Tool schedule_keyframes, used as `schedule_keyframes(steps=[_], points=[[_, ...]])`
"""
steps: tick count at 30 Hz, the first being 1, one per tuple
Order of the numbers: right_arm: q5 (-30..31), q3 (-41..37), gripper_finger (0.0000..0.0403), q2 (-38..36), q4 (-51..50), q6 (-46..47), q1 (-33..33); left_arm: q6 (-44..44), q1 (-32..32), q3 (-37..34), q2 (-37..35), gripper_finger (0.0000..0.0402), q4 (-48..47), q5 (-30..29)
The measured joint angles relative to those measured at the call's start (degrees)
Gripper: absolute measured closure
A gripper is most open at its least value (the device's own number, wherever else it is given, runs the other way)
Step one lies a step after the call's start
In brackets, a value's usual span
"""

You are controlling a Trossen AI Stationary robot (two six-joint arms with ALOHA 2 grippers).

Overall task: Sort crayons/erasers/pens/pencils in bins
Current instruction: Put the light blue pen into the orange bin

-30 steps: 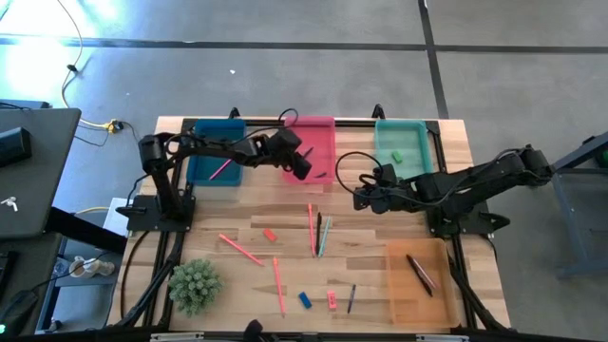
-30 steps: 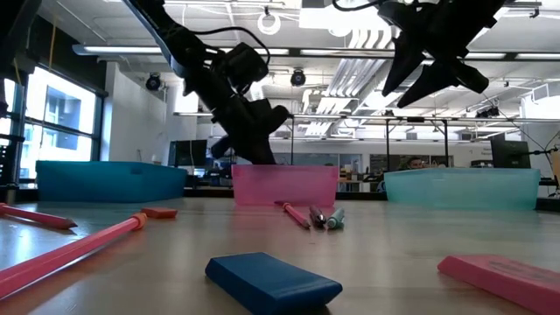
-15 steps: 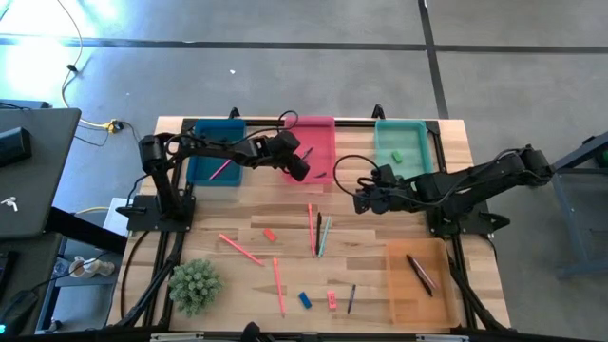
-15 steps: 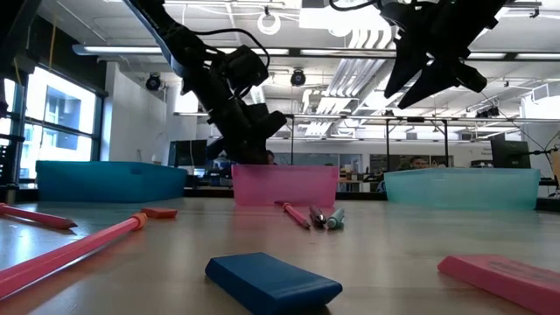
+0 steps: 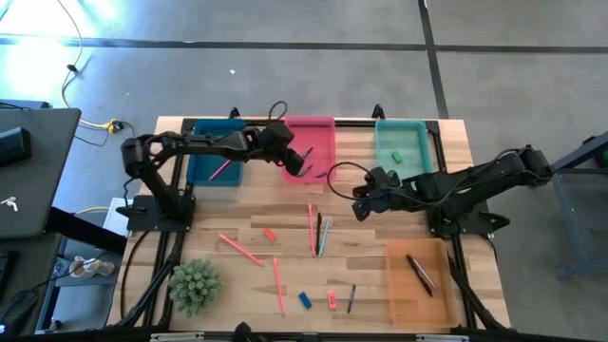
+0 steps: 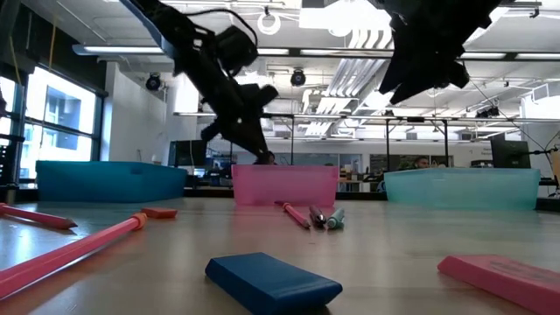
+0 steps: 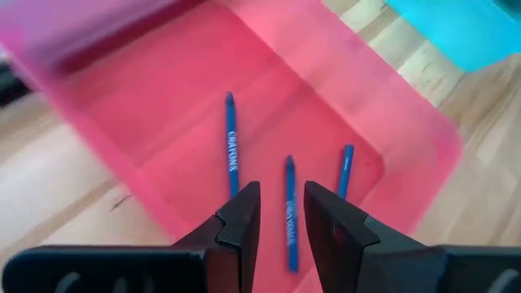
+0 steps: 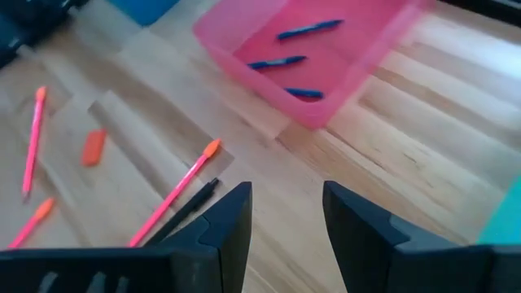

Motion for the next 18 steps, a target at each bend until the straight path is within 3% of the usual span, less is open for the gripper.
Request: schedule_keyframes(steps=[6, 12, 18], points=[[-4.4, 0.0, 0.0258, 0.0, 3.1, -8.8, -0.1, 2.7, 0.1, 0.0, -7.9, 0.0314, -7.0, -0.8], [-11.4, 0.6, 0.0258, 0.0, 5.1, -14.9, -0.1, 4.9, -1.5, 0.0, -15.1, 0.0314, -15.9, 2.9], [-11.8, 4.8, 0.0258, 0.2, 4.8, -23.0, -0.3, 3.6, -5.9, -1.5, -18.2, 0.0314, -22.0, 3.2]])
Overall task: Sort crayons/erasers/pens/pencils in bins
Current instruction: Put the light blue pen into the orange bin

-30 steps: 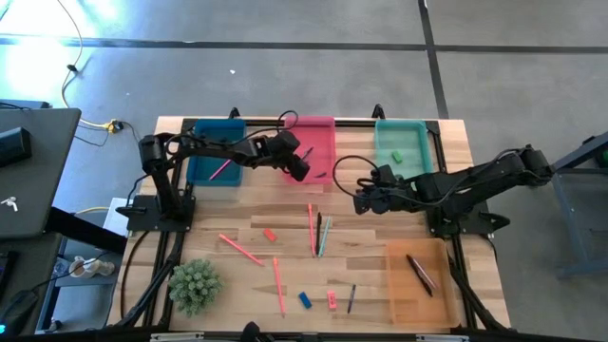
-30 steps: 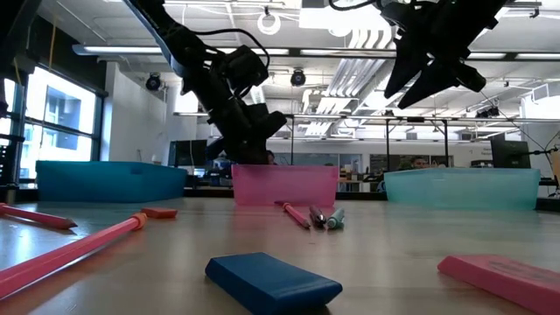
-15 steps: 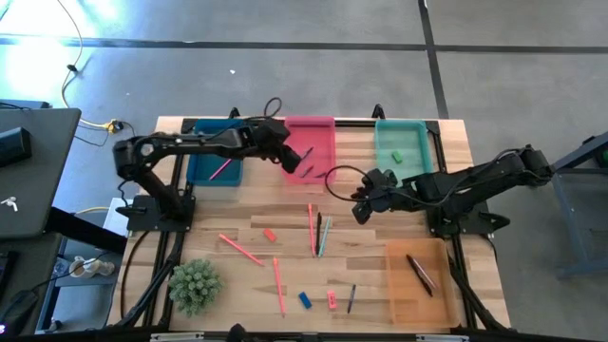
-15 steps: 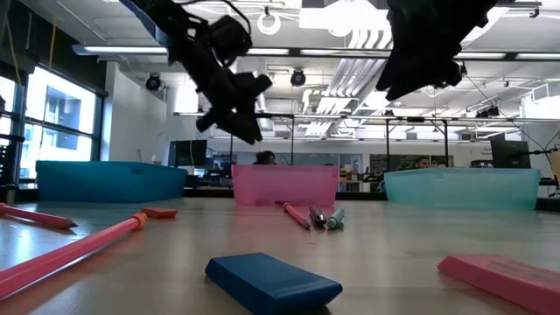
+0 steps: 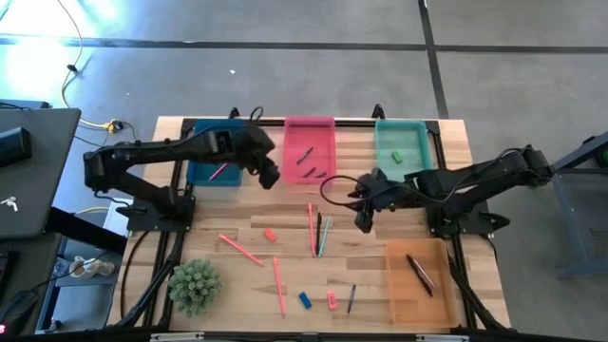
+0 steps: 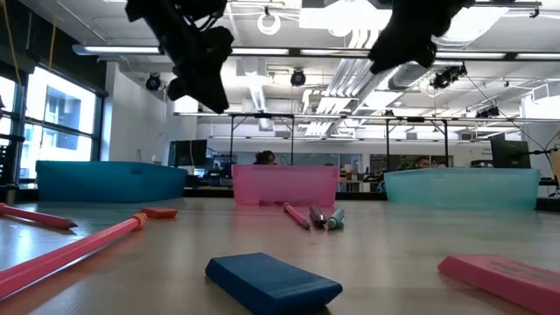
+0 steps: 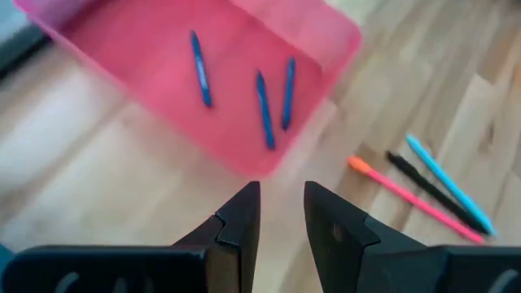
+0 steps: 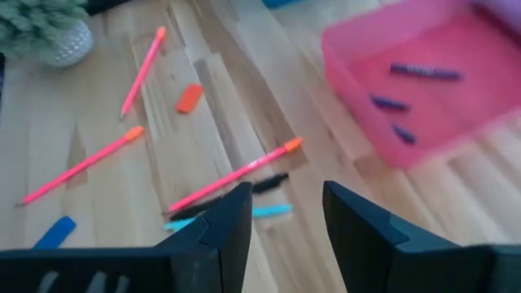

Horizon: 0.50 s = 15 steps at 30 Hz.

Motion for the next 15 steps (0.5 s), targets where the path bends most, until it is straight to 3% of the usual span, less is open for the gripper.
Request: schedule_keyframes(steps=[7, 15], points=[[-3.6, 3.3, 0.0258, 0.1, -1.3, -7.2, -1.7, -6.4, -6.1, -7.5, -0.5, 0.0314, 2.8, 1.0], [-6.8, 8.2, 0.0258, 2.6, -4.8, -14.0, -3.6, -8.5, -8.8, -8.9, -0.5, 0.0314, 2.1, -0.8]])
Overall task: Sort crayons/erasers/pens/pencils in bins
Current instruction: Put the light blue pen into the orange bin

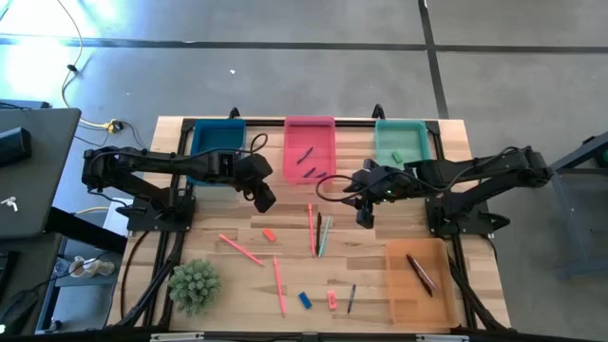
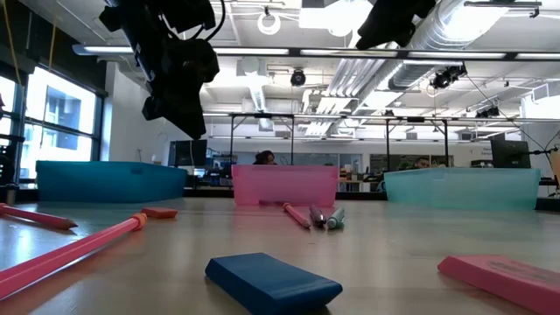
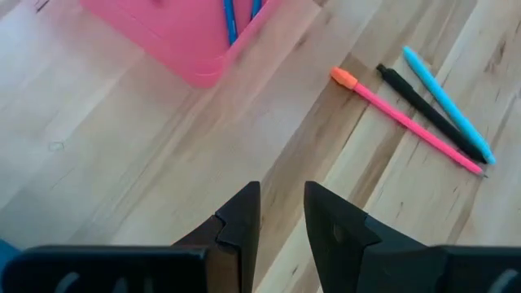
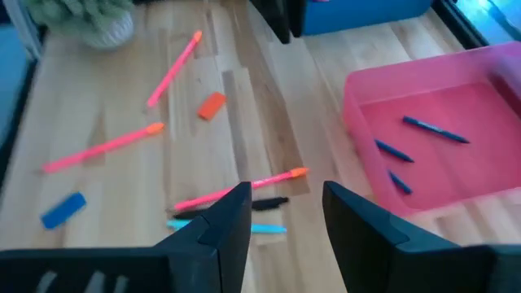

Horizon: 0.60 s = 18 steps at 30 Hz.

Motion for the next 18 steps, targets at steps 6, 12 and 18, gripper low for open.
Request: schedule_keyframes(steps=[6, 12, 18], points=[[-0.1, 6.4, 0.0258, 7.0, -7.8, -8.8, -0.7, 0.0, 1.1, 0.1, -0.4, 0.0314, -0.4, 0.0], [-1.2, 9.2, 0.0258, 13.0, -13.9, -22.8, -1.0, 0.5, 4.0, 0.1, -0.5, 0.0314, -2.9, -0.1], [-6.1, 9.3, 0.0258, 17.5, -13.7, -33.7, -1.0, 1.6, 7.3, 0.1, -1.0, 0.0314, -9.1, -0.1]])
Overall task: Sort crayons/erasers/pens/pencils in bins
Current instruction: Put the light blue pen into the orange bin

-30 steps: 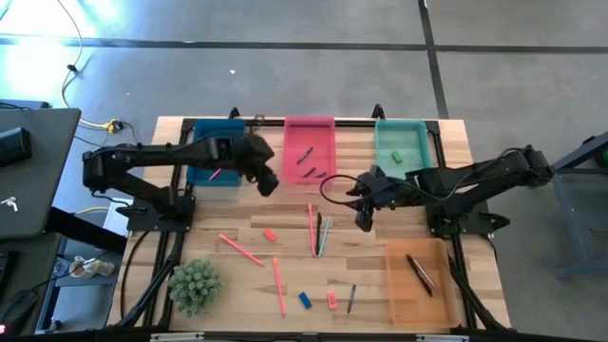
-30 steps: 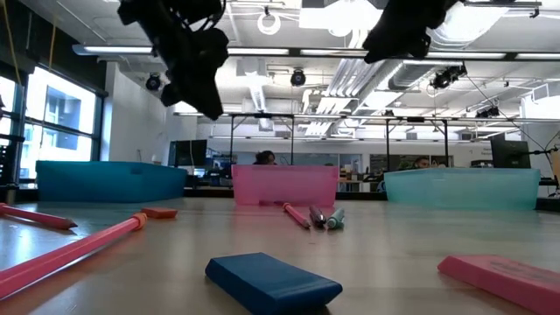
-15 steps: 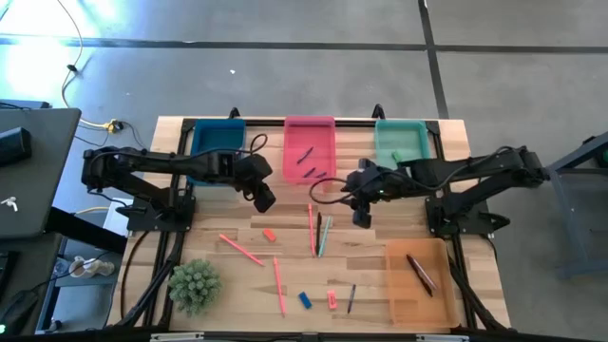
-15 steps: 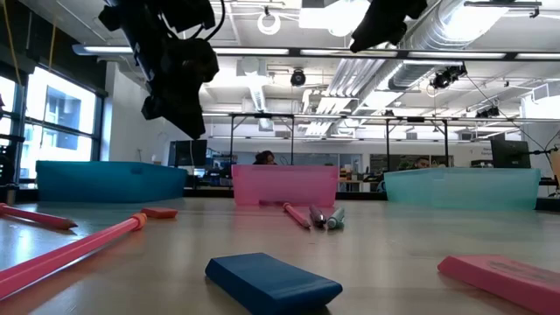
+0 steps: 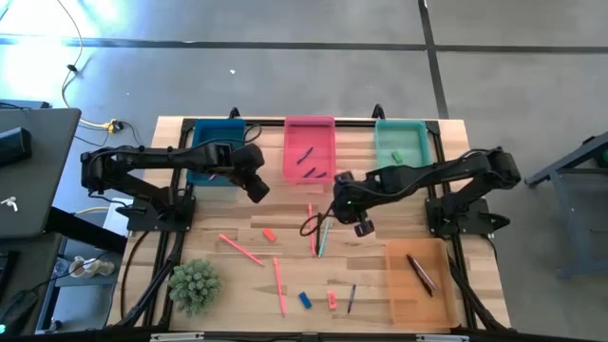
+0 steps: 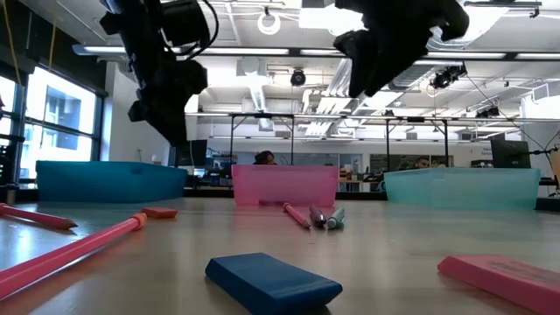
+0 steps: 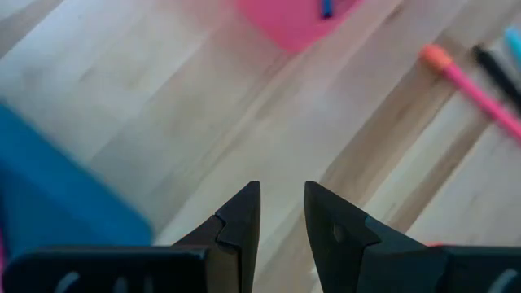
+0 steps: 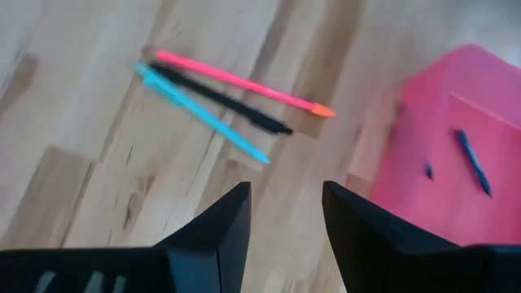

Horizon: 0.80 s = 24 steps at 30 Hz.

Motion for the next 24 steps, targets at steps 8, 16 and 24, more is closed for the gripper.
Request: schedule_keyframes(steps=[8, 16, 24], points=[[-1.9, 0.0, 0.0258, 5.8, 4.0, -9.3, 0.0, 1.1, 2.1, 0.1, -3.2, 0.0314, -2.3, -0.2], [-4.7, 0.0, 0.0258, 12.1, 6.8, -14.3, 0.0, 1.1, 2.3, 0.1, -4.1, 0.0314, -2.5, -0.2], [-4.7, 0.0, 0.0258, 16.2, 10.2, -18.3, 0.2, 1.1, 2.3, 0.1, -4.1, 0.0314, -2.5, -0.2]])
